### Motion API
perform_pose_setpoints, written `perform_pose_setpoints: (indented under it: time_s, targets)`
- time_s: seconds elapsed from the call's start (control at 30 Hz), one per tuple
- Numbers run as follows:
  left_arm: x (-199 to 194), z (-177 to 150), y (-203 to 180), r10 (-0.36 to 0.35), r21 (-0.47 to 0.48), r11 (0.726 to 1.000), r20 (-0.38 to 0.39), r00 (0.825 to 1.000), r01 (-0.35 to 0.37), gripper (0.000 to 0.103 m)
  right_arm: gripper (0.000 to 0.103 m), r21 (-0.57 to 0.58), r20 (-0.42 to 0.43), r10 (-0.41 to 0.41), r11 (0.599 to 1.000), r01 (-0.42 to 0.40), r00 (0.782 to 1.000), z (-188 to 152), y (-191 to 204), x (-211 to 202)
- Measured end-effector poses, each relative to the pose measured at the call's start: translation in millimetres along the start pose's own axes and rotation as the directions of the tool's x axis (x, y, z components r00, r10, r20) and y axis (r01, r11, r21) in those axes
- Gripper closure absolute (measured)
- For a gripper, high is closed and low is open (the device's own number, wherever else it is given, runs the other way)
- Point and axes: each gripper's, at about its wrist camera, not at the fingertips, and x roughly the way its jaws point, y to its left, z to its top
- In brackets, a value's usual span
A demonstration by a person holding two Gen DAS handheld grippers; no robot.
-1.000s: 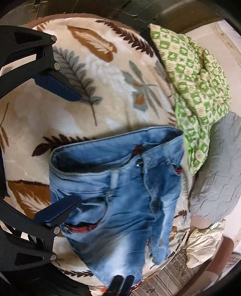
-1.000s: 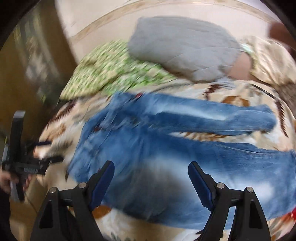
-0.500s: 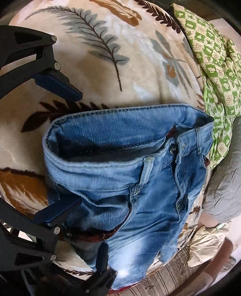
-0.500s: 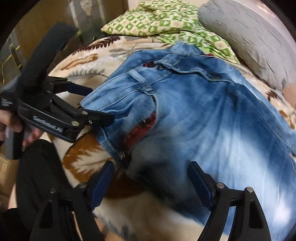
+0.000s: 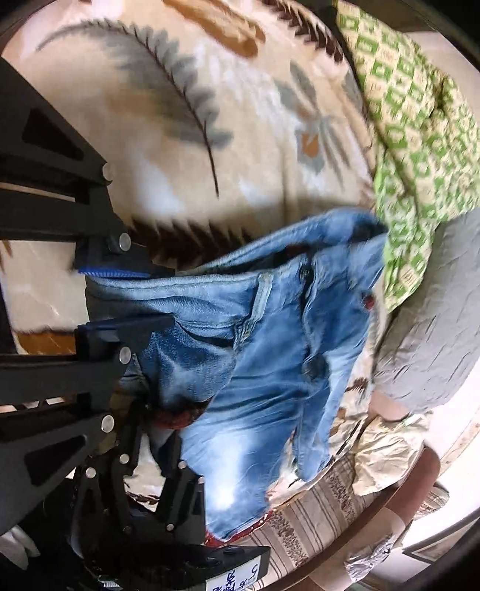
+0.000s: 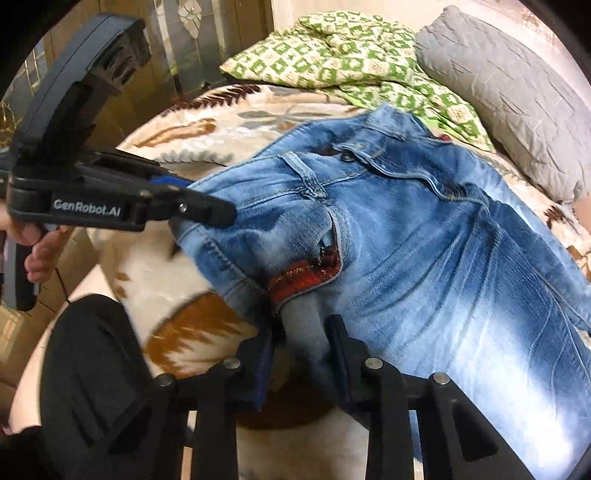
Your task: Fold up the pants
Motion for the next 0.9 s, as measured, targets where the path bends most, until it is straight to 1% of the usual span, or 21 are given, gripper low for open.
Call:
perform_pose_setpoints:
  time_s: [0.03,0.07,0.13,0.17,0.2,0.23,0.27,0.3,0.33,0.37,0.4,0.43,0.47,0.5,0.53,0.6,0.7,0.77,0.83,0.9]
  targets:
    - [-7,-2,6,0.014,-0.007,1.000,0.007,1.000,-0.014,0.086,0.076,0.002,0.004,0.018,1.000,-0.018,1.000,2,4,1]
    - [-14,-5,14,0.022,-0.022,1.000,0.015,1.000,-0.022,0.089,0.078,-0.003,0.010,0.032,0.999,-0.032,0.999,4,12,1]
    - [-22,-12,26,0.026,-0.050,0.998,0.021,0.999,-0.024,0.089,0.078,-0.027,0.020,0.025,0.999,-0.025,0.999,7,27,3]
    - [-23,-14,29,0.030,-0.058,0.998,0.020,0.999,-0.029,0.091,0.078,-0.033,0.022,0.029,0.999,-0.028,0.999,8,34,6]
    - [-23,-19,34,0.056,-0.059,0.997,0.010,0.998,-0.055,0.098,0.078,-0.033,0.020,0.033,0.999,-0.032,0.999,8,38,8]
    - [-23,-24,37,0.093,-0.057,0.994,0.001,0.996,-0.093,0.098,0.078,-0.032,0.016,0.029,0.999,-0.028,0.999,7,41,11]
    - [-20,-26,40,0.095,-0.059,0.994,-0.010,0.995,-0.095,0.098,0.077,-0.035,0.005,0.001,0.999,-0.001,1.000,4,43,16]
    - [-17,-31,44,0.071,-0.072,0.995,-0.017,0.997,-0.072,0.098,0.075,-0.031,0.003,0.006,1.000,-0.005,1.000,3,43,18]
    - [-17,-32,45,0.073,-0.072,0.995,-0.013,0.997,-0.074,0.095,0.074,-0.011,0.003,0.011,1.000,-0.011,1.000,0,40,19]
    - [-17,-32,44,0.087,-0.069,0.994,-0.005,0.996,-0.088,0.093,0.067,-0.003,0.003,0.008,1.000,-0.008,1.000,0,39,20]
    - [-18,-30,41,0.088,-0.065,0.994,0.007,0.996,-0.087,0.091,0.061,0.003,-0.004,-0.005,1.000,0.005,1.000,0,38,19]
    - [-20,-26,40,0.097,-0.063,0.993,0.011,0.995,-0.096,0.074,0.037,0.007,-0.008,-0.015,1.000,0.015,1.000,0,37,15]
    - [-23,-24,38,0.121,-0.057,0.991,0.020,0.992,-0.120,0.045,0.028,0.011,-0.004,-0.013,1.000,0.014,1.000,1,37,11]
    - [-28,-19,36,0.160,-0.048,0.986,0.045,0.986,-0.158,0.031,0.028,0.017,0.024,-0.008,1.000,0.007,1.000,2,35,2]
    - [-31,-13,34,0.182,-0.044,0.983,0.067,0.981,-0.180,0.018,0.028,0.018,0.048,-0.008,1.000,0.008,0.999,5,31,-5]
    - [-35,2,32,0.195,-0.038,0.981,0.094,0.976,-0.192,0.018,0.028,0.024,0.090,-0.029,0.999,0.027,0.995,12,19,-24]
    - [-28,36,31,0.213,-0.046,0.977,0.098,0.972,-0.210,0.018,0.025,0.065,0.139,-0.085,0.995,0.077,0.987,27,-13,-44]
    - [-19,57,30,0.228,-0.052,0.973,0.098,0.969,-0.224,0.018,0.025,0.087,0.148,-0.136,0.988,0.124,0.980,39,-39,-50]
    - [-6,79,29,0.240,-0.064,0.970,0.099,0.966,-0.235,0.018,0.025,0.106,0.153,-0.171,0.982,0.155,0.973,47,-62,-53]
    - [12,106,27,0.254,-0.075,0.966,0.096,0.963,-0.247,0.018,0.025,0.125,0.147,-0.211,0.973,0.193,0.966,63,-92,-48]
